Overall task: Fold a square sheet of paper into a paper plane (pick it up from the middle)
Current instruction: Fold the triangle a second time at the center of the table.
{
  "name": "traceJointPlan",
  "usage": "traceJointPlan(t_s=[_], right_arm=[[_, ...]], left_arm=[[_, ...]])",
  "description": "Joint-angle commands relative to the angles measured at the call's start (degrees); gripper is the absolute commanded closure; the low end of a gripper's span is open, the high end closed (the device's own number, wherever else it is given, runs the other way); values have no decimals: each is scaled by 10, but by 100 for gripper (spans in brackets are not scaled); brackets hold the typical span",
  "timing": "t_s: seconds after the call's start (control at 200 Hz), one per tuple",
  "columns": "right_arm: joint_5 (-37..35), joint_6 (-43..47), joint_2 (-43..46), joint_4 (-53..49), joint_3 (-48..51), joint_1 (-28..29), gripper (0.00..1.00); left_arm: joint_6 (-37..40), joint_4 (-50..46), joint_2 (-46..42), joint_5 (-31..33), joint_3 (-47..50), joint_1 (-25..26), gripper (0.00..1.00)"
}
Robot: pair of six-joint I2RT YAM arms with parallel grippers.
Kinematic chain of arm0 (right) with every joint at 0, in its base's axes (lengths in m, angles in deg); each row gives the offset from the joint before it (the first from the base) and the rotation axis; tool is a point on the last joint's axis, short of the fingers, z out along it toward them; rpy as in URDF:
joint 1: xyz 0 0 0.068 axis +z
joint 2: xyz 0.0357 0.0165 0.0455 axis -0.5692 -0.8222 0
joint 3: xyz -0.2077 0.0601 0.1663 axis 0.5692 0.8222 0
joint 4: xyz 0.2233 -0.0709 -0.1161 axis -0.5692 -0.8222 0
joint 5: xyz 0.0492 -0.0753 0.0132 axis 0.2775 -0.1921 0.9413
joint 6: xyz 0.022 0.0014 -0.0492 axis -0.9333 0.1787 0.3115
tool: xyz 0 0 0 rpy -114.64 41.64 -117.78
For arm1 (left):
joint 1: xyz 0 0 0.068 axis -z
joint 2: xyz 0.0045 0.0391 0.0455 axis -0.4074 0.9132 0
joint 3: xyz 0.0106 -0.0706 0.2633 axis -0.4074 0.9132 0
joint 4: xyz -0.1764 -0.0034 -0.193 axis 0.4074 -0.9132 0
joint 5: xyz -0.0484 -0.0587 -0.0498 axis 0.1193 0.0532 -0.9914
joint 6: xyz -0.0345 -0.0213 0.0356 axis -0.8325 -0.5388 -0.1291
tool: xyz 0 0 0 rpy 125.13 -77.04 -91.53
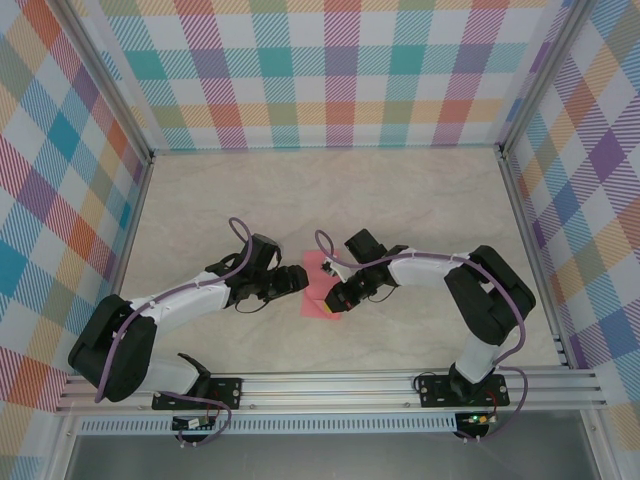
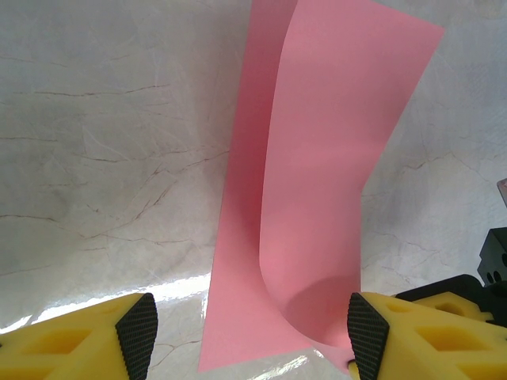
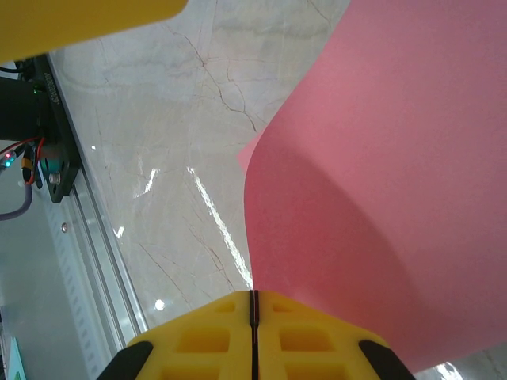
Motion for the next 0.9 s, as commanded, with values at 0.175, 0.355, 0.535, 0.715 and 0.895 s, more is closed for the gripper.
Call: traceJointPlan(t_s=[0.175,0.355,0.535,0.715,0.895], right_arm=[[-20,21,-3,-25,-21,-11,93],[-37,22,-9,-30,-25,-11,93],[-55,21,-5,-30,-32,-11,93],[-40,-13,12,15,-19,-15,92],[-13,-40,10,57,-5,-15,91]], left_arm=[[0,5,3,-7,-12,-7,34],[1,6,5,-8,-14,-6,34],[0,5,5,-6,-14,-6,34],[0,5,5,-6,-15,-6,34],[0,8,10,-9,-16,-6,34]])
